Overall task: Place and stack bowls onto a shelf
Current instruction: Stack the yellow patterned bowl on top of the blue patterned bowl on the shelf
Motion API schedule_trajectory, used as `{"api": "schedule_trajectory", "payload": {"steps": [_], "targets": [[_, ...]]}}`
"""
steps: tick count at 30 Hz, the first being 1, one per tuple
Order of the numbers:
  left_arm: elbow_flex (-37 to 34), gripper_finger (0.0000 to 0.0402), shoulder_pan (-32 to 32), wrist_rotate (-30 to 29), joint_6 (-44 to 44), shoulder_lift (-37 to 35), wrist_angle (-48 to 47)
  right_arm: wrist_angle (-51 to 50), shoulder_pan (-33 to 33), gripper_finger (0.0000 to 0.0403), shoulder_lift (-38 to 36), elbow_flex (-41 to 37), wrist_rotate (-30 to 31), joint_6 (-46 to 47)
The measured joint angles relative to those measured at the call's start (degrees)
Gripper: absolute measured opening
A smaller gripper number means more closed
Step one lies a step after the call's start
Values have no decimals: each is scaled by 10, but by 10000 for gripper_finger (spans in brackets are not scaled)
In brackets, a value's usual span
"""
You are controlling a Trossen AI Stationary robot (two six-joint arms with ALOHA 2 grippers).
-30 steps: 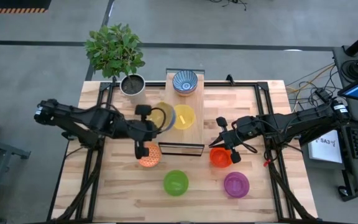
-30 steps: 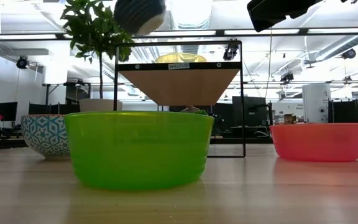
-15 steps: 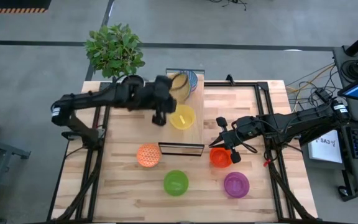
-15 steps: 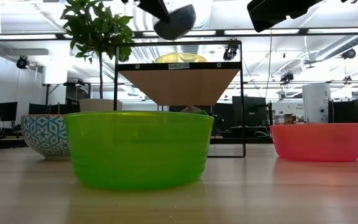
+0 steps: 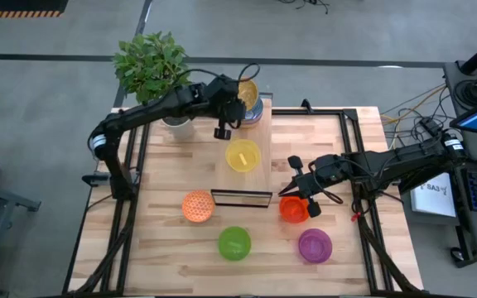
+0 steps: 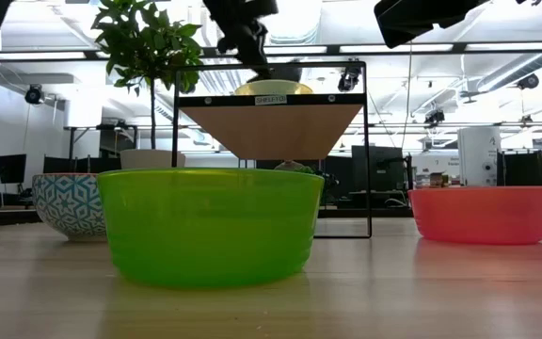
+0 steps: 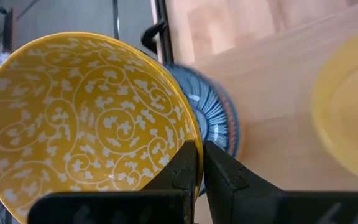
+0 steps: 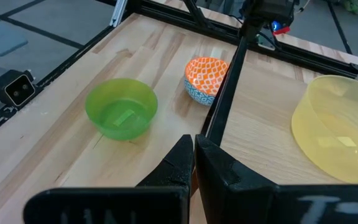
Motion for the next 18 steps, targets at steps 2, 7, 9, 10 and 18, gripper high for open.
{"api": "schedule_trajectory", "payload": {"steps": [2, 7, 9, 10, 18], "targets": [[3, 0, 12, 24, -4, 7, -11, 0, 0, 9, 0, 0, 0, 0], [3, 3, 22, 76, -13, 9, -12, 0, 0, 9, 0, 0, 0, 0], [2, 9, 22, 77, -15, 9, -13, 0, 0, 9, 0, 0, 0, 0], [2, 12, 22, 77, -16, 9, -13, 0, 0, 9, 0, 0, 0, 0], [-1, 26, 22, 77, -11, 10, -8, 0, 0, 9, 0, 0, 1, 0]]}}
